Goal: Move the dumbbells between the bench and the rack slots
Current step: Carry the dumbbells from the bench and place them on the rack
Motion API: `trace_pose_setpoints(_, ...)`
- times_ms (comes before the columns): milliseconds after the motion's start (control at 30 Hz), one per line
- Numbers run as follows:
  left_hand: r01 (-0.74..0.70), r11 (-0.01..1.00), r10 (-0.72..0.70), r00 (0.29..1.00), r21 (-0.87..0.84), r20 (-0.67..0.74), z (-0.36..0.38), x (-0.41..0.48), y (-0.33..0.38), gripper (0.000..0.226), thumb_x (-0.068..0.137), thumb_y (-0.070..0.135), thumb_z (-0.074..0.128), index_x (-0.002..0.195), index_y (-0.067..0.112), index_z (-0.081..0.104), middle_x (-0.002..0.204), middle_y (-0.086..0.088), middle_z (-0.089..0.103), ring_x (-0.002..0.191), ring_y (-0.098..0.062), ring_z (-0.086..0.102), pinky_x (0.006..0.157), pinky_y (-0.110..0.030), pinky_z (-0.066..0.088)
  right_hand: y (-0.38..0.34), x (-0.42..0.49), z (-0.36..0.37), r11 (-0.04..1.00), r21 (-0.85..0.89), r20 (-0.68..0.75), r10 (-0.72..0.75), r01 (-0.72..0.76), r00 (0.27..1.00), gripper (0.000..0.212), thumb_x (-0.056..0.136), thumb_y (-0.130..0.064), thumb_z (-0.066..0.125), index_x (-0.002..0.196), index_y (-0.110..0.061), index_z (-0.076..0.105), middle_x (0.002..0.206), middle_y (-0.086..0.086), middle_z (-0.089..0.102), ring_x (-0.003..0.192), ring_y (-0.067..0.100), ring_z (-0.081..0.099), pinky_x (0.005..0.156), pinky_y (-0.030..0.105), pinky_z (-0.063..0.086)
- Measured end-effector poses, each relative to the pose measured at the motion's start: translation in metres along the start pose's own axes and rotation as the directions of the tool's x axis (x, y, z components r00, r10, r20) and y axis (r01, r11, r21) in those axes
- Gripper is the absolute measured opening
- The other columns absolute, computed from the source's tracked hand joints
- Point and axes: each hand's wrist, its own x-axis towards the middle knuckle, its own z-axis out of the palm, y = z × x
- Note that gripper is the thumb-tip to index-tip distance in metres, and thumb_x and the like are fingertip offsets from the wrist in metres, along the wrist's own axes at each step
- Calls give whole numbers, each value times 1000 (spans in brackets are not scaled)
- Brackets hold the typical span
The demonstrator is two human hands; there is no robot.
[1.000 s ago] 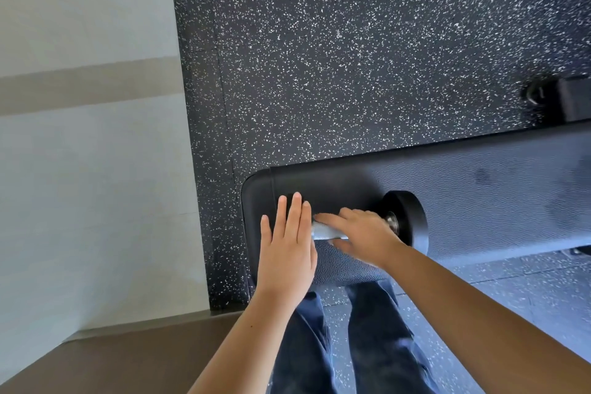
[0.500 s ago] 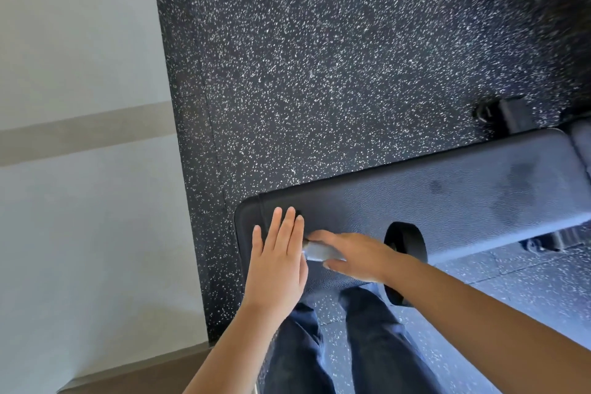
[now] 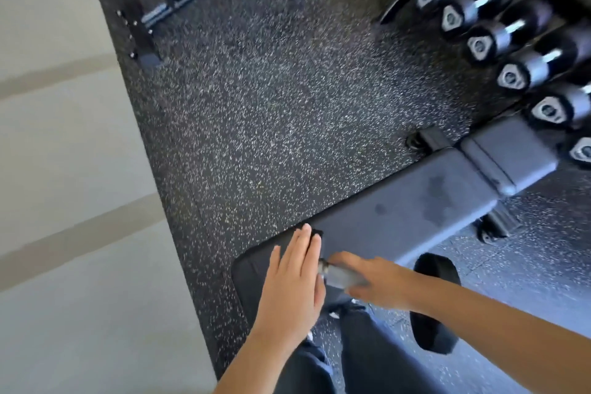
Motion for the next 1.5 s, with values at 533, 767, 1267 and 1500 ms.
trace_pose_setpoints(533,-337,819,319,940,-464,-119,-76,64,147,49,84,22,46,128,-1,48,138,-5,42,128,-10,34,103,-9,24,28,-184,-80,968,193,-138,188,-159,973,47,94,-24,51,132,-37,28,110,11,59,76,22,57,74,41,51)
trace_pose_setpoints(767,-358,749,374,923,-557,-90,-70,99,248,49,80,-5,61,127,4,50,137,5,39,121,8,29,93,6,16,90,-256,-91,927,330,-238,262,-176,935,49,95,-23,49,137,-35,26,97,0,54,62,12,52,64,31,51)
trace_pose_setpoints(1267,-312,660,449,893,-684,25,40,153,544,54,72,-8,65,123,8,56,124,14,48,113,5,43,89,5,23,333,-424,-90,790,548,-319,500,-273,805,50,94,-29,51,135,-43,25,81,-4,51,67,16,53,61,28,46)
trace_pose_setpoints(1500,-296,635,503,859,-714,91,75,186,621,56,70,-9,65,122,9,57,121,11,52,113,3,45,90,4,25,402,-460,-104,754,597,-314,534,-275,785,52,95,-27,51,137,-39,24,76,-3,52,61,14,54,62,30,48)
